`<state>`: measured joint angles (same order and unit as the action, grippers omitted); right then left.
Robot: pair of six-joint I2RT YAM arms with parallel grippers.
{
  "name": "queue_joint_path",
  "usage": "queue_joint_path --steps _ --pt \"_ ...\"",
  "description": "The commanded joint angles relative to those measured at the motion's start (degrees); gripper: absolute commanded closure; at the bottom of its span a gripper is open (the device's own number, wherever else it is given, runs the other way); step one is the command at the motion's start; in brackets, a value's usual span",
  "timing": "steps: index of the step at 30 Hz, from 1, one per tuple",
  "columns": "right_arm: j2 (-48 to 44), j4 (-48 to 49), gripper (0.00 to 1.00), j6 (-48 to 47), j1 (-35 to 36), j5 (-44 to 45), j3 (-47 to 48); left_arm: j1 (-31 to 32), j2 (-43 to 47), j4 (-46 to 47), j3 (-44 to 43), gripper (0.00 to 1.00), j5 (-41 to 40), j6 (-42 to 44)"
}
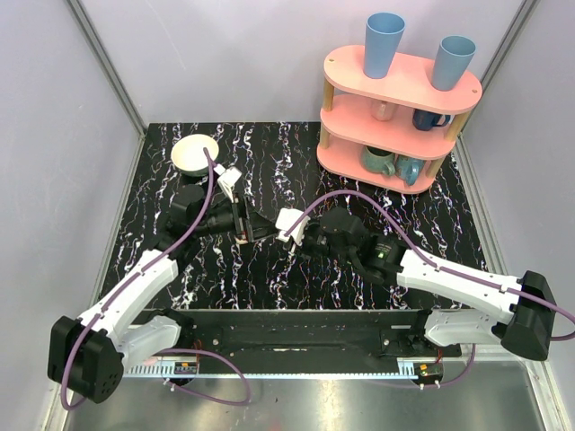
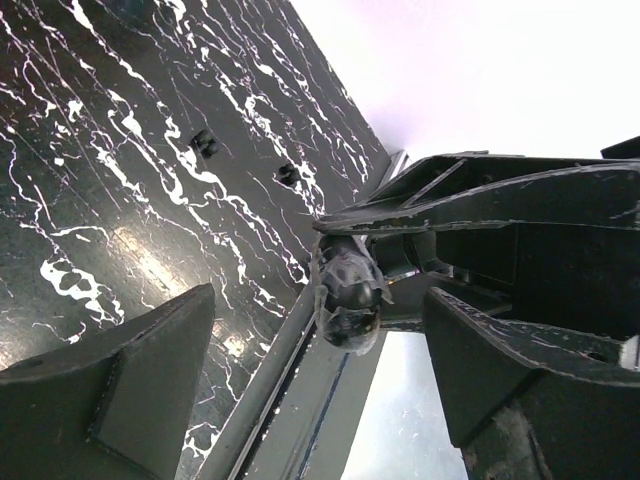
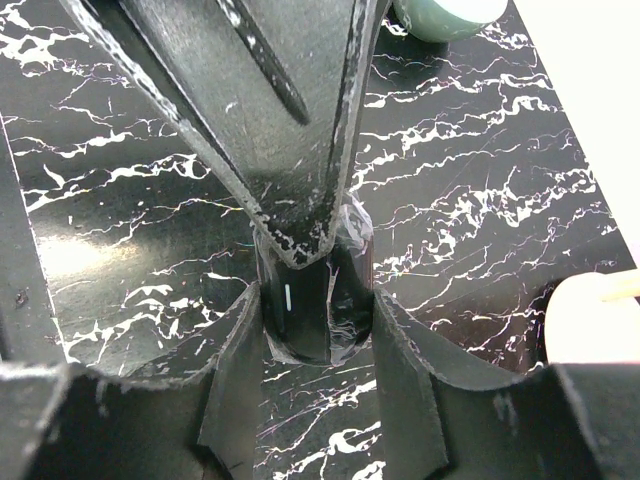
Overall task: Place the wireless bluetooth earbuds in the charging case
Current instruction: Pass from the right arm to the left
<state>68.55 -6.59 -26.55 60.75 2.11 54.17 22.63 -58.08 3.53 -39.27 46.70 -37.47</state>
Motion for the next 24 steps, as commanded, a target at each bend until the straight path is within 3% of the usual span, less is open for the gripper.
queue_joint_path --steps 1,10,24 --pt "-0.97 4.04 0.82 2.02 0.6 0.53 -0.56 0.31 2.19 7.53 0.24 0.11 0.76 -2.77" --pt "-1.49 5.45 0.82 2.55 0.6 0.79 -1.44 0.22 1.14 8.95 0.51 0.15 2.52 -3.48" --pt "-0.26 5.98 0.82 2.38 0.68 0.09 -0.65 0.83 -1.42 2.54 -0.72 0.22 3.31 1.79"
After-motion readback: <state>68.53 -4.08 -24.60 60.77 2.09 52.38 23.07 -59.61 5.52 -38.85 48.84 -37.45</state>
